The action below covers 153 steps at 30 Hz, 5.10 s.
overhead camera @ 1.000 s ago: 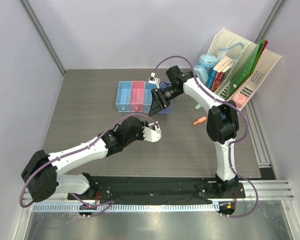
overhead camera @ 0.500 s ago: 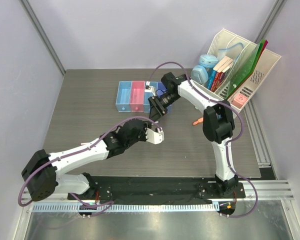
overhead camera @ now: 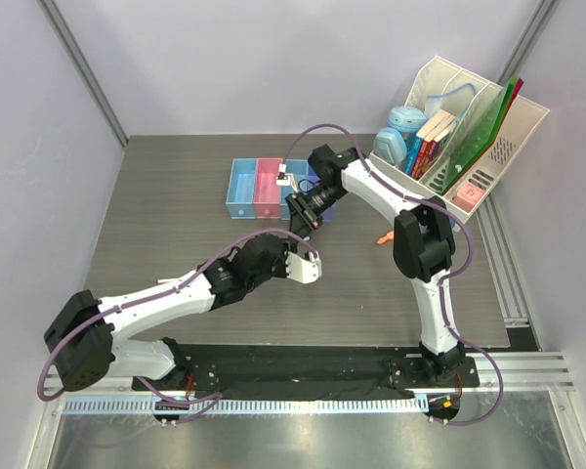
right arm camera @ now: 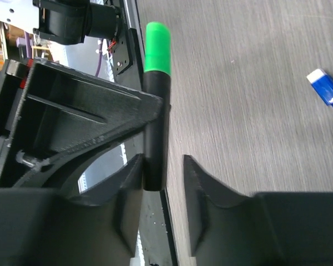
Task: Sort the stationery into containers
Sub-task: Pick up the pen from the center of the board, then place the pen in the storage box, then pick up the pen from the center of the board.
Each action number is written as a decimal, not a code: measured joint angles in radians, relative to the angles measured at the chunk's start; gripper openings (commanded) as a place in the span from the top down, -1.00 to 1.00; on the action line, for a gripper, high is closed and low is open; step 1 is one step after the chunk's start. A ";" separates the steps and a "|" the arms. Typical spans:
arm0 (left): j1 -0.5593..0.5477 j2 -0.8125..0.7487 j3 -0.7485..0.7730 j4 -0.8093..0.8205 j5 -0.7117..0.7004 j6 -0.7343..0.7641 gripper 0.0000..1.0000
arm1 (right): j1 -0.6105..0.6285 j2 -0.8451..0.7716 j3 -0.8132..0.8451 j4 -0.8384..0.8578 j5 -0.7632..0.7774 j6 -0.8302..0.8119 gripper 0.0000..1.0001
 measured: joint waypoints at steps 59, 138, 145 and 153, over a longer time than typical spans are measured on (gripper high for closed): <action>0.486 0.030 -0.023 -0.106 -0.061 -0.420 -0.99 | 0.021 -0.208 -0.262 0.736 1.474 0.228 0.98; 0.694 -0.261 -0.169 -0.235 0.079 -0.508 -1.00 | -0.371 -0.203 -0.243 0.404 0.953 -0.172 -0.22; 0.694 -0.259 -0.179 -0.233 0.075 -0.508 -0.99 | -0.370 -0.159 -0.224 0.410 0.930 0.187 -0.25; 0.694 -0.262 -0.204 -0.227 0.076 -0.507 -0.99 | -0.367 -0.213 -0.387 0.567 1.034 0.498 -0.27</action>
